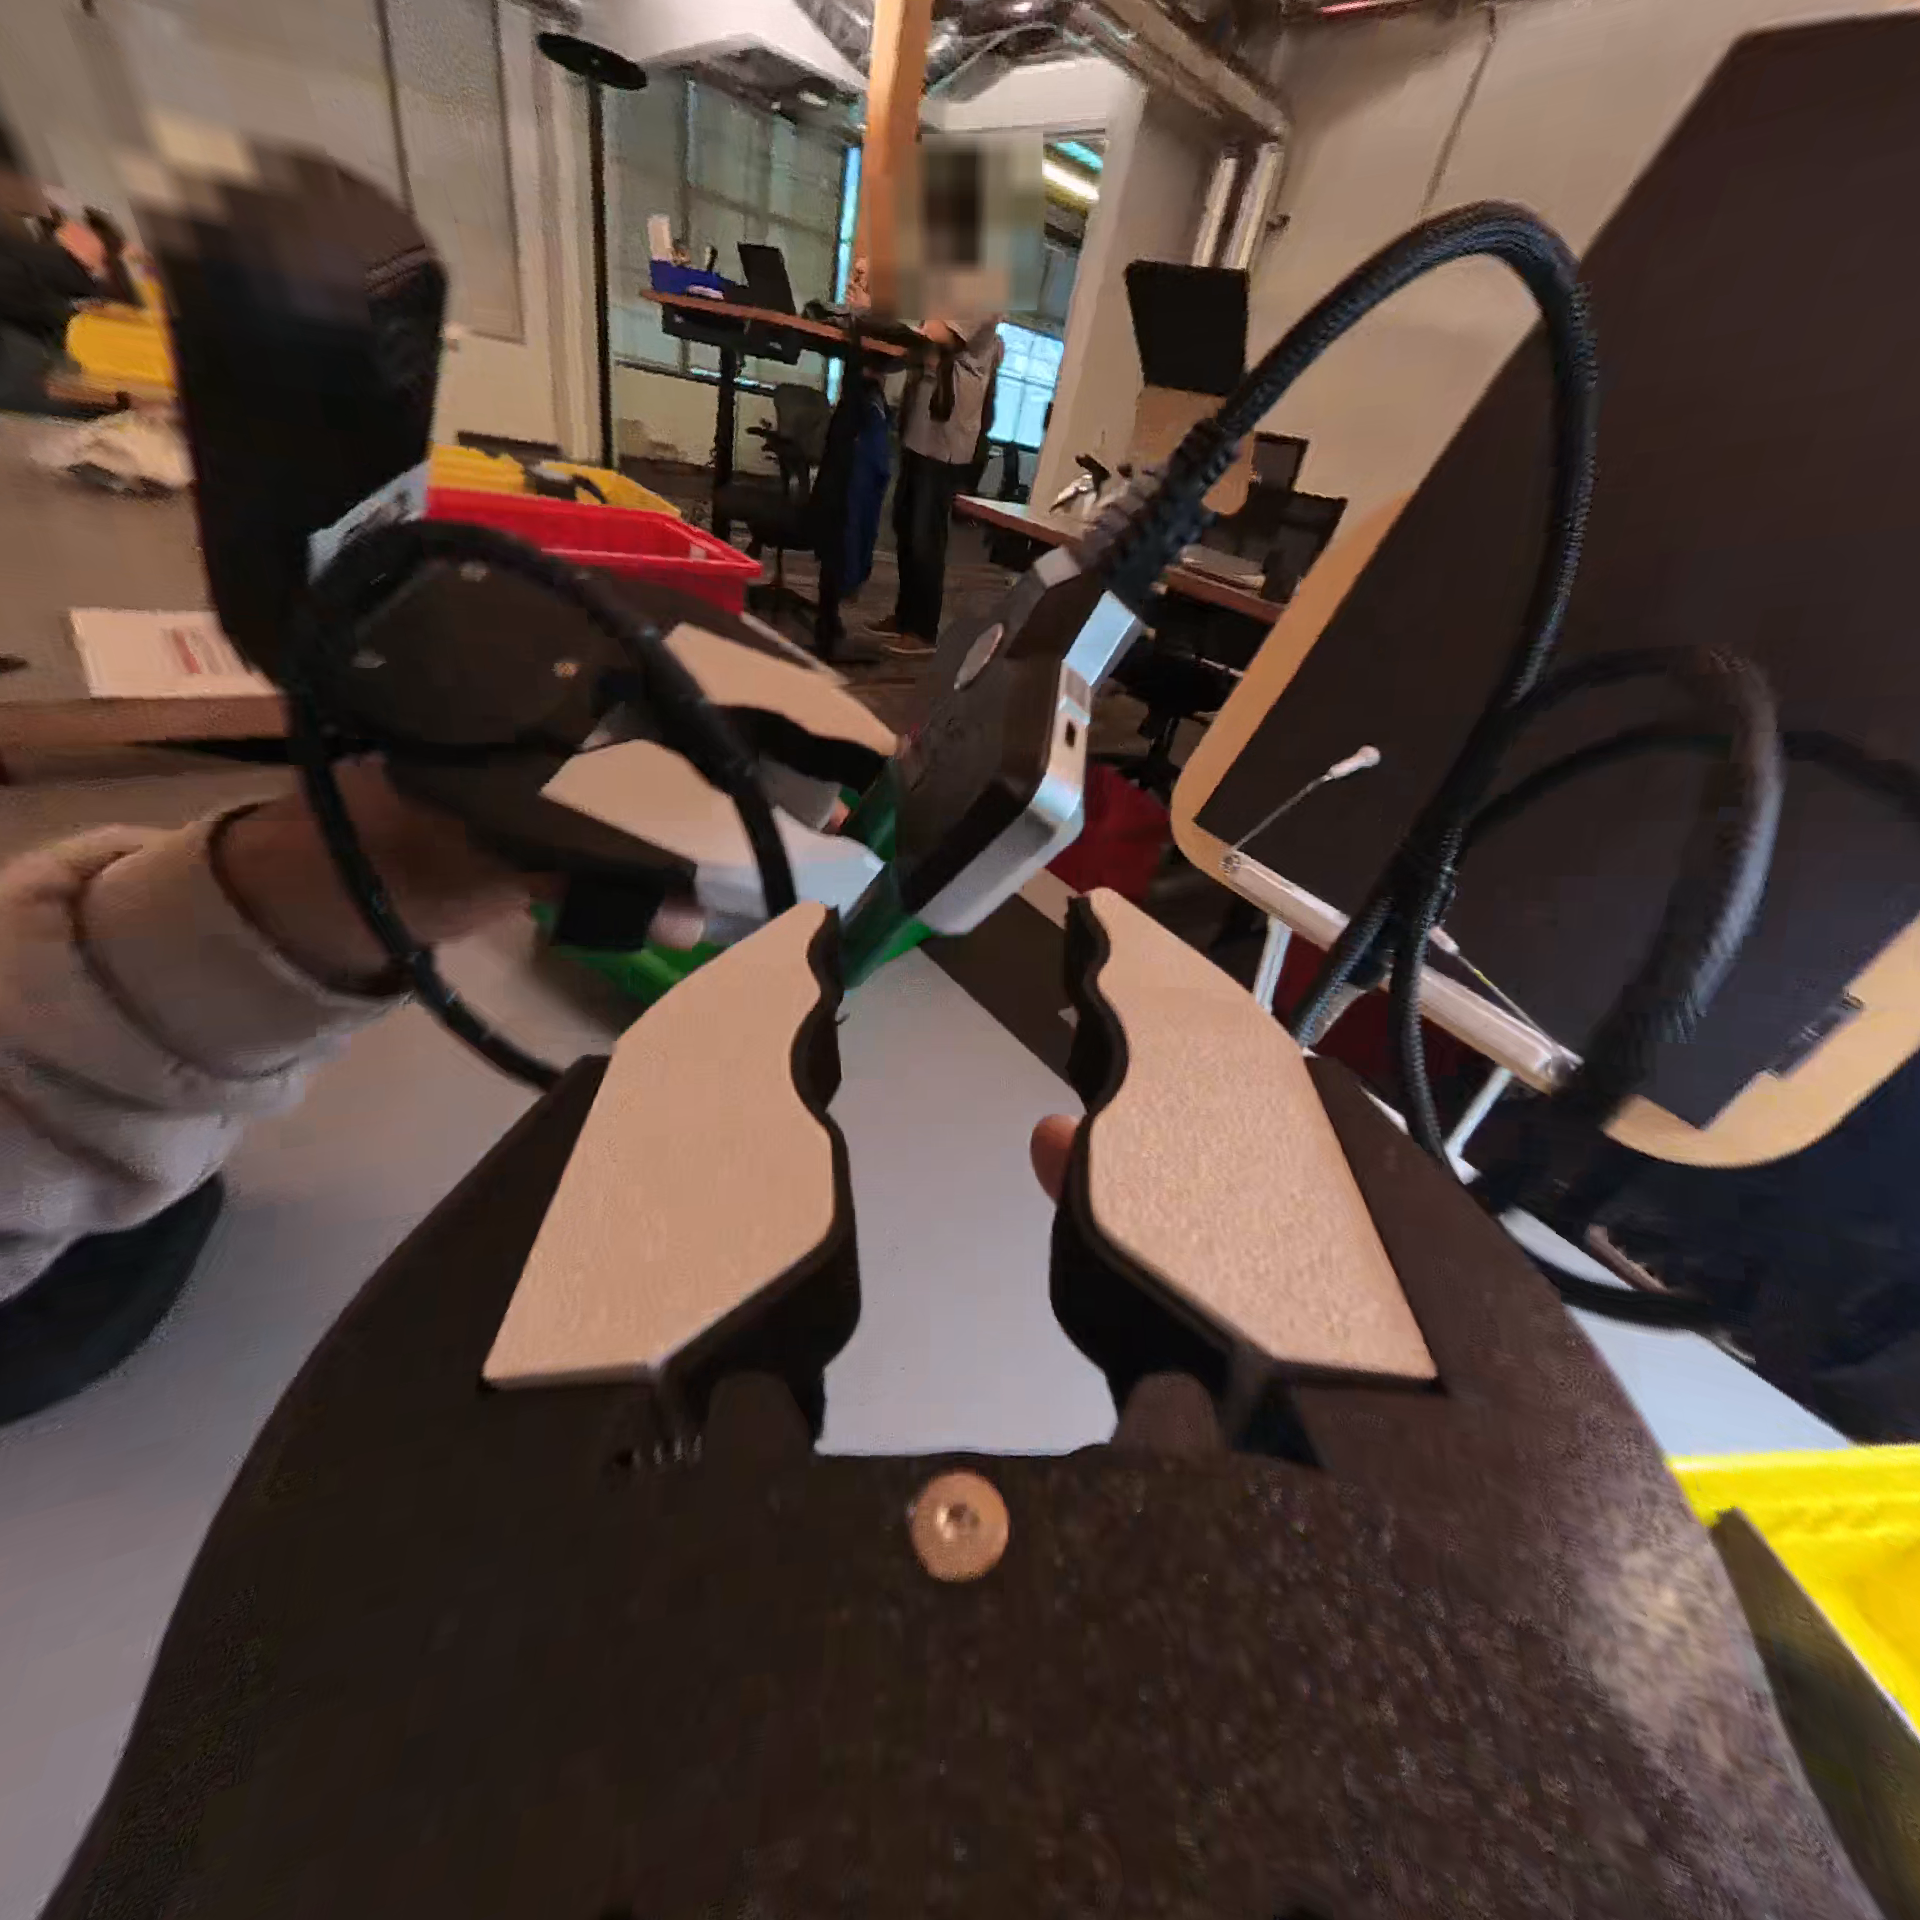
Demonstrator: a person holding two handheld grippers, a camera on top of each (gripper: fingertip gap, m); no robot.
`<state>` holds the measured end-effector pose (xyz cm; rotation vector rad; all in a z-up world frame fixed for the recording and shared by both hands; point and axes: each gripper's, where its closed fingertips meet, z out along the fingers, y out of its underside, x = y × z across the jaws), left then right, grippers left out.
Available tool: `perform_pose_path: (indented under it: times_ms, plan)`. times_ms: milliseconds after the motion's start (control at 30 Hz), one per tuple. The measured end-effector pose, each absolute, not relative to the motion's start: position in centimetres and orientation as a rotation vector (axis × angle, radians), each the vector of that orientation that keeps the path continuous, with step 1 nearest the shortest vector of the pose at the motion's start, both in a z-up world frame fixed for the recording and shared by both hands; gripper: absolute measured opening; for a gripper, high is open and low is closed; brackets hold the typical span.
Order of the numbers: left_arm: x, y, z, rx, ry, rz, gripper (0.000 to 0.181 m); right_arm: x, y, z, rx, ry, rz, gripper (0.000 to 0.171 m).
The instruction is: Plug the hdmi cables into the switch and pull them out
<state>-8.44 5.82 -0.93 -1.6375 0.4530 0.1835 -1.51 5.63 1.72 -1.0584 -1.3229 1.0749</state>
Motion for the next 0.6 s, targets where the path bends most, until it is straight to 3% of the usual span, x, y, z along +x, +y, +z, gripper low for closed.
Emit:
perform_pose_path:
  times_ms: [367,600]
  plan:
    - [-3.1,5.7,-4.1,-1.692,0.754,0.096,0.036,-0.4,6.6,0.5,-1.158,-1.419,1.488,0.025]
    - [-3.6,-0.4,1.9,-1.439,0.899,0.048,0.032,3.2,5.4,1.9,-1.026,-1.569,1.69,0.02]
